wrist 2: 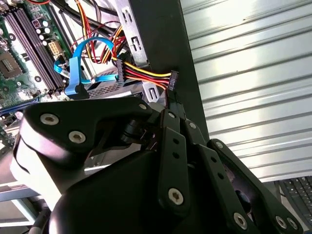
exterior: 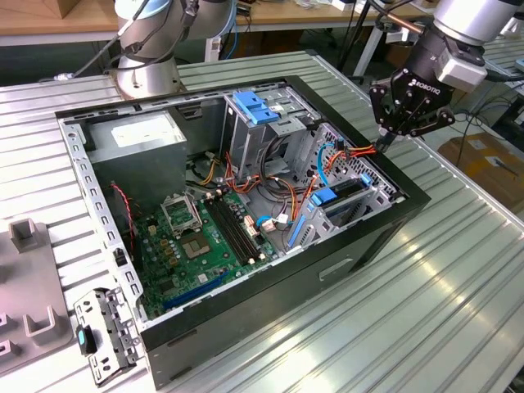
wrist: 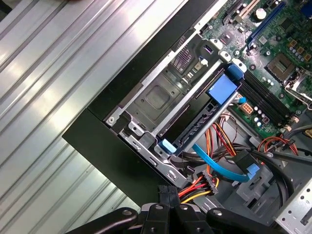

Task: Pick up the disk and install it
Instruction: 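Insert the first disk wire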

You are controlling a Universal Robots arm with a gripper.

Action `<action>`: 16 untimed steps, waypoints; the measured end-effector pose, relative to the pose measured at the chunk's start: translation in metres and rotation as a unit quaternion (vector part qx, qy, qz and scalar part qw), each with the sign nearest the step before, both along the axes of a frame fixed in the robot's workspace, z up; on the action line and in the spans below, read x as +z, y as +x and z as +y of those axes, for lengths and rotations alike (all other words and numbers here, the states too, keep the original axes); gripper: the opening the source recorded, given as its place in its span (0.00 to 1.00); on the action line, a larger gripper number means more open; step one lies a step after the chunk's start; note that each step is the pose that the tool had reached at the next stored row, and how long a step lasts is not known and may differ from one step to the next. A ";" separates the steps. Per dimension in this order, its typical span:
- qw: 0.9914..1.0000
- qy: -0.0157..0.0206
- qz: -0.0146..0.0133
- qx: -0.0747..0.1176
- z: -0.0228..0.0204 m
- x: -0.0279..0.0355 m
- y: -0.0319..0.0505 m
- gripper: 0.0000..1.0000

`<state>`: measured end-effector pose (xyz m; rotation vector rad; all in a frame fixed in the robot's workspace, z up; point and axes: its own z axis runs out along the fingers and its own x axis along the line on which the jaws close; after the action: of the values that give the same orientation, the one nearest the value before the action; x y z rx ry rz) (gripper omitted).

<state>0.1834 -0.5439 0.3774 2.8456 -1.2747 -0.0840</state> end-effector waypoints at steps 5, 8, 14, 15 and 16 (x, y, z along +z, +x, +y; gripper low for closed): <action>1.000 0.000 0.000 0.000 0.0000 0.0000 0.0000 0.24; 1.000 0.000 0.000 0.000 0.0000 0.0000 0.0000 0.24; 1.000 0.000 0.000 0.021 0.0001 -0.0010 0.0001 0.31; 1.000 0.000 0.000 0.028 0.0001 -0.0015 0.0002 0.31; 0.999 0.000 0.000 0.038 0.0001 -0.0022 0.0002 0.31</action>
<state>0.1836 -0.5438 0.3752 2.8904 -1.1644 -0.0823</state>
